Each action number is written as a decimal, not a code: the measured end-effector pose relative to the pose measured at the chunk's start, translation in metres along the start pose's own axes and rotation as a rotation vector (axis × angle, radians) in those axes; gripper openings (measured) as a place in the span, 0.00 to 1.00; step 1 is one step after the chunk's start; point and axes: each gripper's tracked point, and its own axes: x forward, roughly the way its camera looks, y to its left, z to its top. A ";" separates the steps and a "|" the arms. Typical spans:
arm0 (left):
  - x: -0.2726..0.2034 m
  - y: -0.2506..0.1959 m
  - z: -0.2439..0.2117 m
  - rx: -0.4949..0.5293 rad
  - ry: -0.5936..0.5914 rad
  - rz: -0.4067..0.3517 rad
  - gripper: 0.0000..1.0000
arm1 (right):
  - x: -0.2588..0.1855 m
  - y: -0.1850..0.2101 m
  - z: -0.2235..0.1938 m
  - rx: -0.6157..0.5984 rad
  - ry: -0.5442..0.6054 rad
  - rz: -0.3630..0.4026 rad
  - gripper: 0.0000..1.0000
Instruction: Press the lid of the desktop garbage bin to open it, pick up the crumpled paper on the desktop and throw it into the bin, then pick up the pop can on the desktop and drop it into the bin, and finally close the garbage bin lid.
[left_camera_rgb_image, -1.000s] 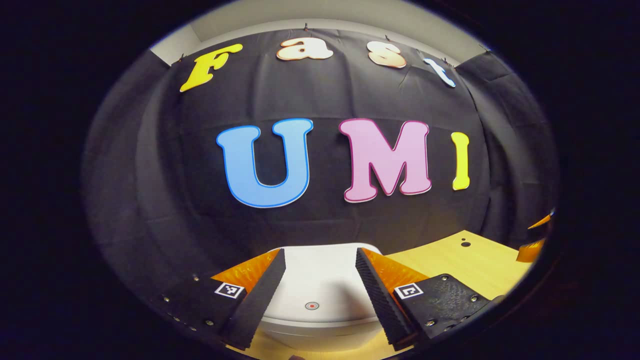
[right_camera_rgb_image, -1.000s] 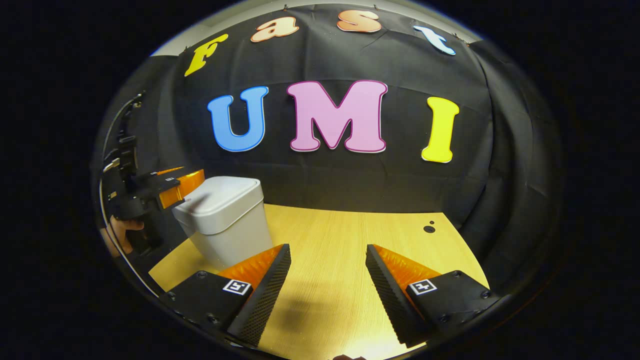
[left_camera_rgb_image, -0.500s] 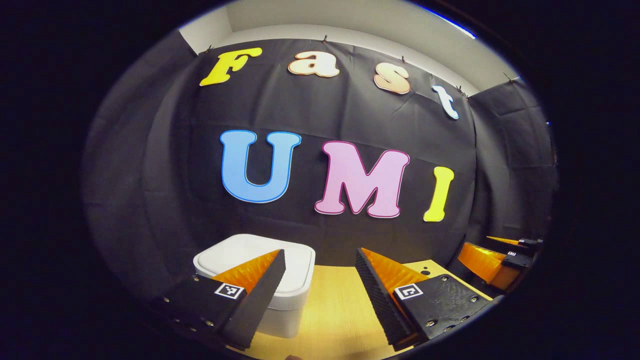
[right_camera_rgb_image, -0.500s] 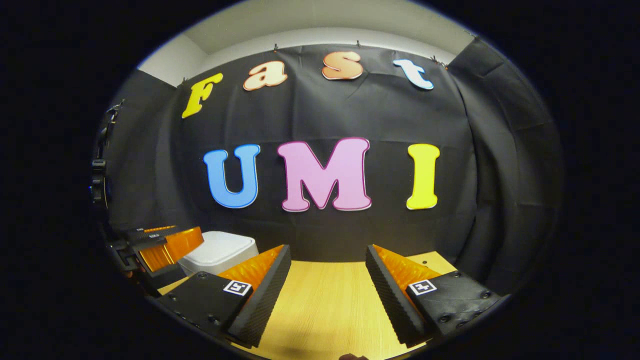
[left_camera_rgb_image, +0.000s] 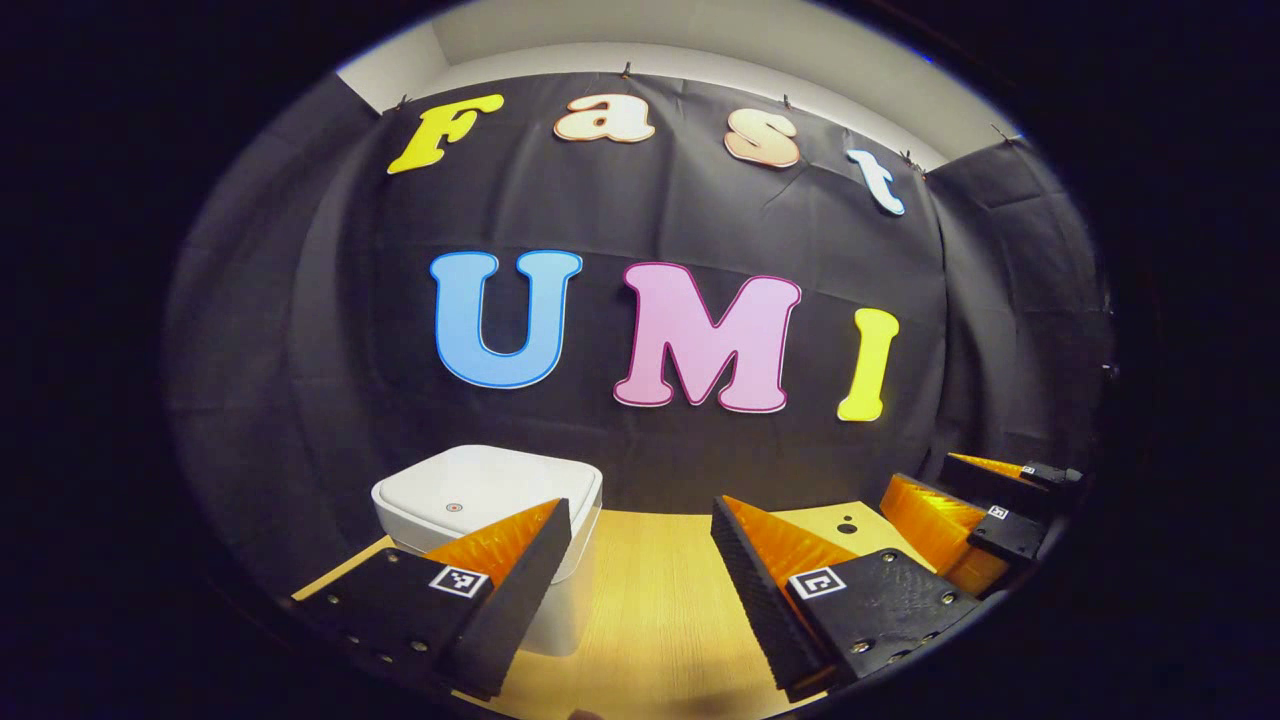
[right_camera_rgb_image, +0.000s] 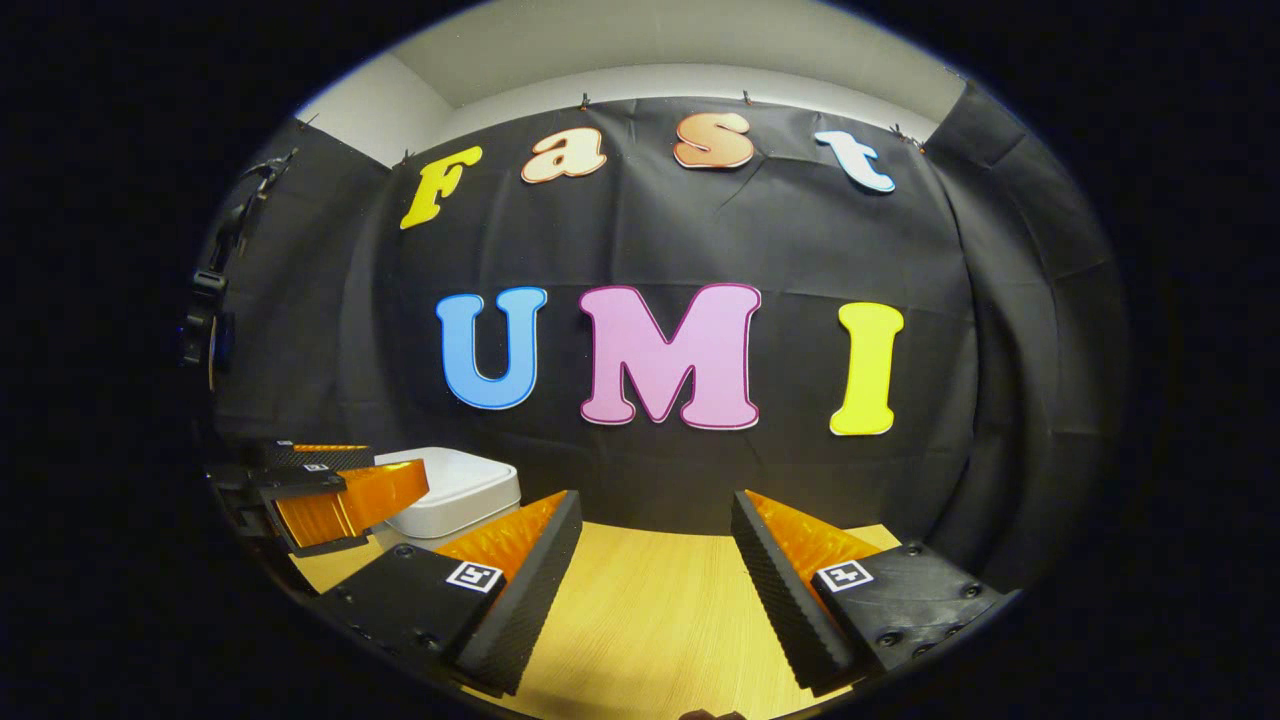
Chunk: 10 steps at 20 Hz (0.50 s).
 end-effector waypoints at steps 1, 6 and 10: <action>0.001 -0.002 0.003 0.016 -0.010 -0.011 0.94 | -0.002 -0.001 0.003 -0.002 -0.010 -0.009 0.98; 0.011 0.003 0.011 0.030 -0.023 -0.038 0.94 | -0.006 0.001 0.000 -0.043 0.023 -0.048 0.98; 0.012 0.016 0.011 0.022 -0.029 -0.045 0.94 | -0.012 0.002 0.013 -0.073 -0.008 -0.086 0.98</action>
